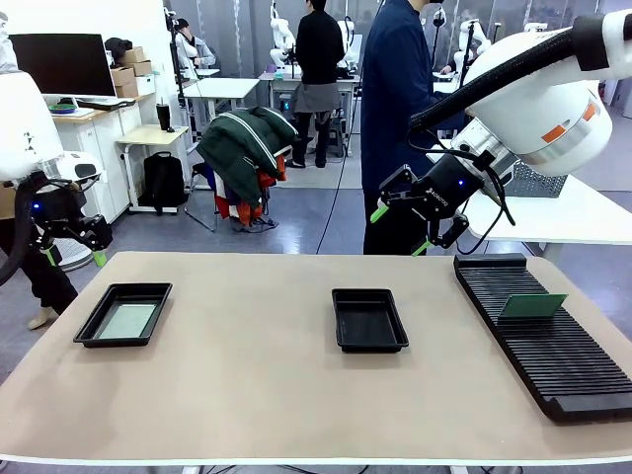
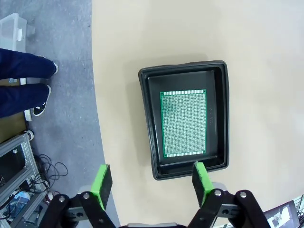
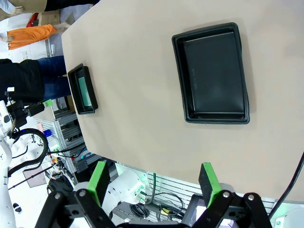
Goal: Inspect and transfer BCBs to ESD trays.
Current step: Pick up the Blank PCB from the PCB Rack and place it in the right ESD tray.
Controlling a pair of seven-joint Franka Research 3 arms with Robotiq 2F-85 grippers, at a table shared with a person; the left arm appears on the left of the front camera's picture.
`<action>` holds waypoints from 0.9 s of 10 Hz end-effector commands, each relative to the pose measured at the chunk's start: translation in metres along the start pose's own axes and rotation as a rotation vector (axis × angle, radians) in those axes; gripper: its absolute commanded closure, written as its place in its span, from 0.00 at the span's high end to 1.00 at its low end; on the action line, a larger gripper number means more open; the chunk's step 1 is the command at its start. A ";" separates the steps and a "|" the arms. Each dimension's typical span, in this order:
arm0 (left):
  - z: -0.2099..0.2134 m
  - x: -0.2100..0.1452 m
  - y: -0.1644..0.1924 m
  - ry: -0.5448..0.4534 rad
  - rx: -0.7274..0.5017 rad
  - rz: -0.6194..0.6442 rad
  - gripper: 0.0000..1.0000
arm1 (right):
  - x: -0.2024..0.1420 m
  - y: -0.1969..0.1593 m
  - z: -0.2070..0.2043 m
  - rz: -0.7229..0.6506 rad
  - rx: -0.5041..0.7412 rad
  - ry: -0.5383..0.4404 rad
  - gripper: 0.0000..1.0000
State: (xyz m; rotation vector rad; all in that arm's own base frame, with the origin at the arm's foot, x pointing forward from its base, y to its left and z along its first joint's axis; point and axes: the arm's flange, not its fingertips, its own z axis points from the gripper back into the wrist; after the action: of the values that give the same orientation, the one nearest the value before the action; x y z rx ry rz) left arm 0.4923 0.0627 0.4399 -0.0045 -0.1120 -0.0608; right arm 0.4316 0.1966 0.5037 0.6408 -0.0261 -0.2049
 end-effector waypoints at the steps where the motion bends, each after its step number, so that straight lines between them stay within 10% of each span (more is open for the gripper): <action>1: -0.003 -0.001 0.000 -0.005 -0.005 0.002 0.90 | 0.002 0.001 0.000 -0.005 -0.018 -0.003 1.00; 4: -0.003 -0.001 0.000 -0.005 -0.005 0.002 0.90 | 0.000 0.000 0.000 0.000 0.000 0.000 1.00; 9: -0.003 -0.001 0.000 -0.005 -0.005 0.002 0.90 | -0.041 -0.061 0.152 0.544 -0.086 -0.034 1.00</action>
State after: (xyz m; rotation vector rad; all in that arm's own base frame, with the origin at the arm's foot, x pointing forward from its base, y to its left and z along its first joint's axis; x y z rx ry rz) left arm 0.4922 0.0630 0.4392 -0.0049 -0.1108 -0.0602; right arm 0.3740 0.0976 0.5783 0.5338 -0.1821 0.1763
